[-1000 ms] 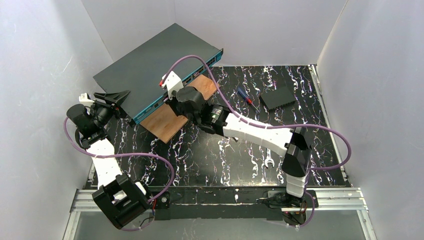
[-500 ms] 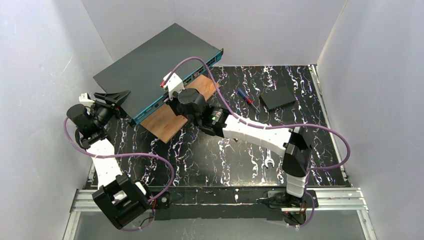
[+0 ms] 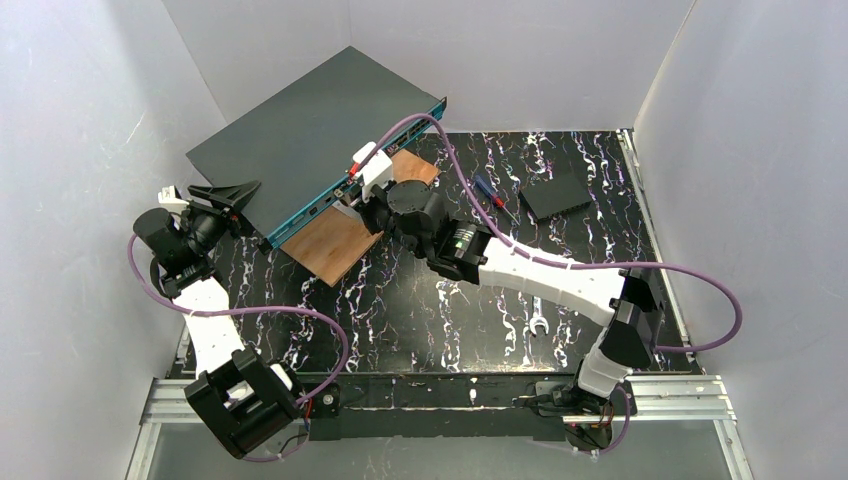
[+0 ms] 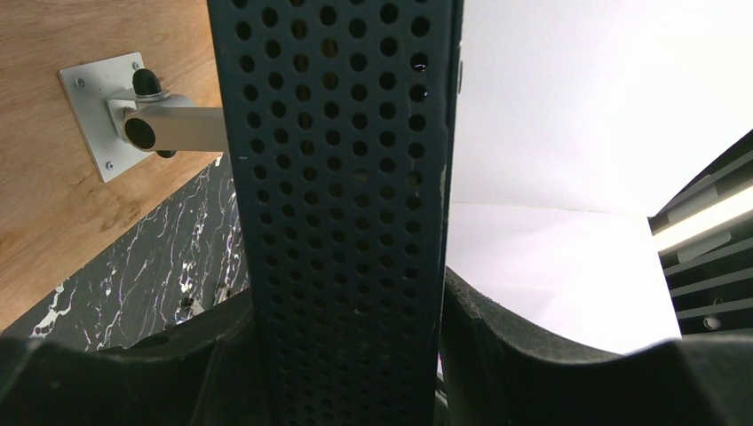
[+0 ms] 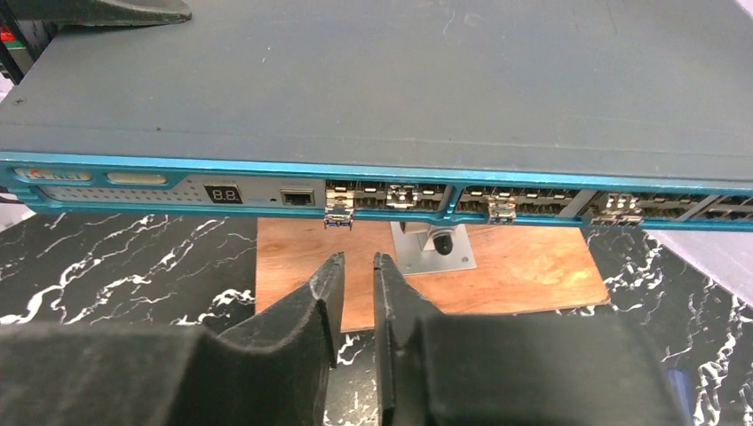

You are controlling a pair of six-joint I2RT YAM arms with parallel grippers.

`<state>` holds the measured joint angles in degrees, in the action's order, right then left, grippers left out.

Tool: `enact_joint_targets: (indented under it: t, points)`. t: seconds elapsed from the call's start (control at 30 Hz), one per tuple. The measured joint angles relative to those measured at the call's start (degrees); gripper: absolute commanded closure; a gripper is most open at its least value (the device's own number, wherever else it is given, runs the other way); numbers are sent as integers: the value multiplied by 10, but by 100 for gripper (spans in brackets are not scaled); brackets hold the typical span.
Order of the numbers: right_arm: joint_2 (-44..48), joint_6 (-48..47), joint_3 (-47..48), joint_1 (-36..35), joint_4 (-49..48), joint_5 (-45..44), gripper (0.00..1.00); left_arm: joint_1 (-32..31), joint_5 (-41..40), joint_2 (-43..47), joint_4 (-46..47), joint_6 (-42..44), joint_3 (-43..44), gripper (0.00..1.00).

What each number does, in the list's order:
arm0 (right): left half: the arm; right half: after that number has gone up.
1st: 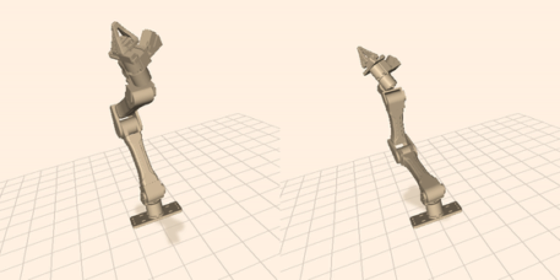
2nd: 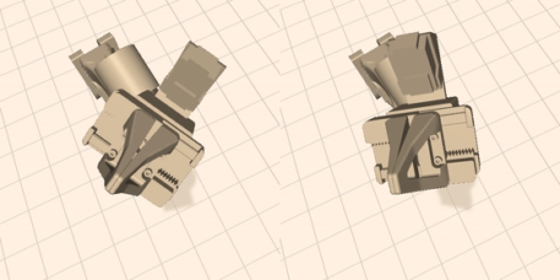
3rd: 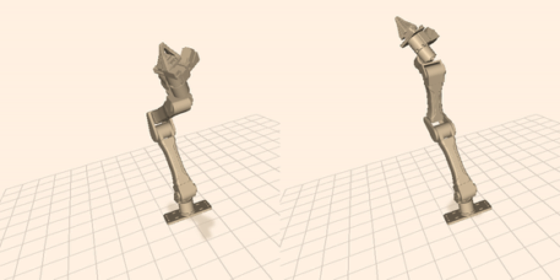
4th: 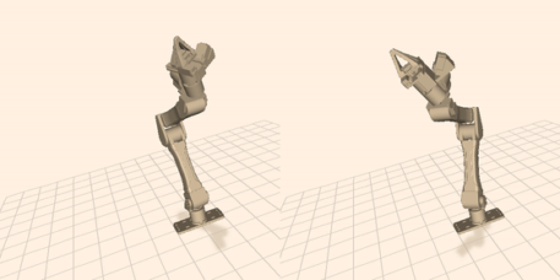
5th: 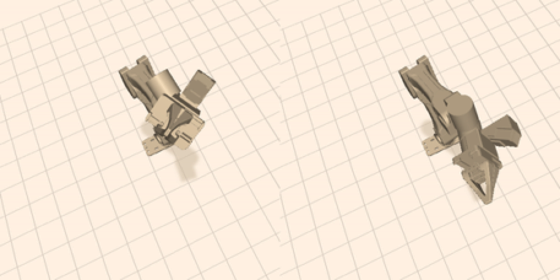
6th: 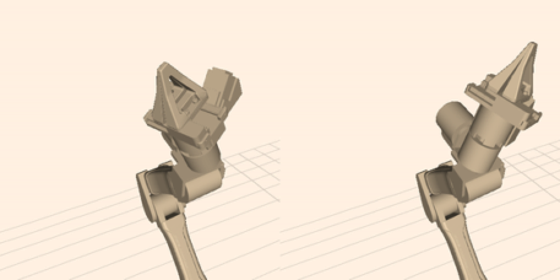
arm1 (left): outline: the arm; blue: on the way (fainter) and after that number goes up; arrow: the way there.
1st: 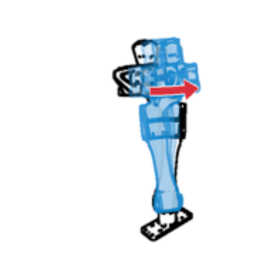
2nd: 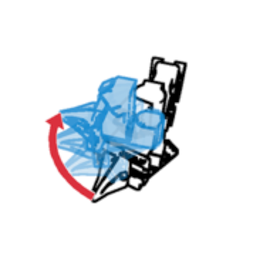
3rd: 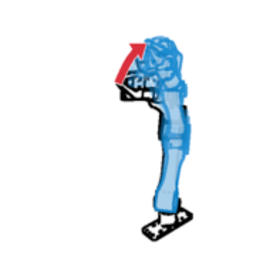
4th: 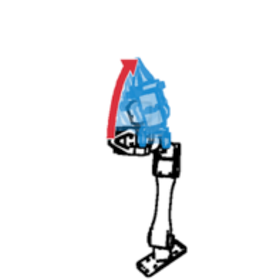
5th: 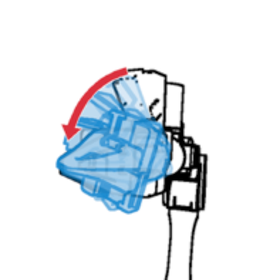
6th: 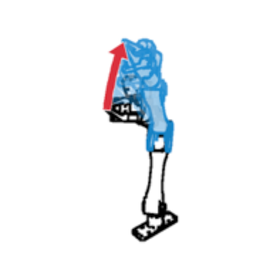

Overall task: Insert the plug into the switch port
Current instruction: Insert the connector into the switch port.

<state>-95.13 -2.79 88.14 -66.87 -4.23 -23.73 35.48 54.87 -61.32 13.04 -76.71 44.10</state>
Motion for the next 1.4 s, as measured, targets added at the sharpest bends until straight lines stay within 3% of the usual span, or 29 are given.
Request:
enact_joint_targets:
  t: [0.13, 1.4]
  points:
    - [0, 4, -1, 0, 2, 1, 99, 0, 0, 0, 0, 0, 0, 100]
    - [-59, 11, 11, 8, -21, 18, 99, 0, 0, 0, 0, 0, 0, 100]
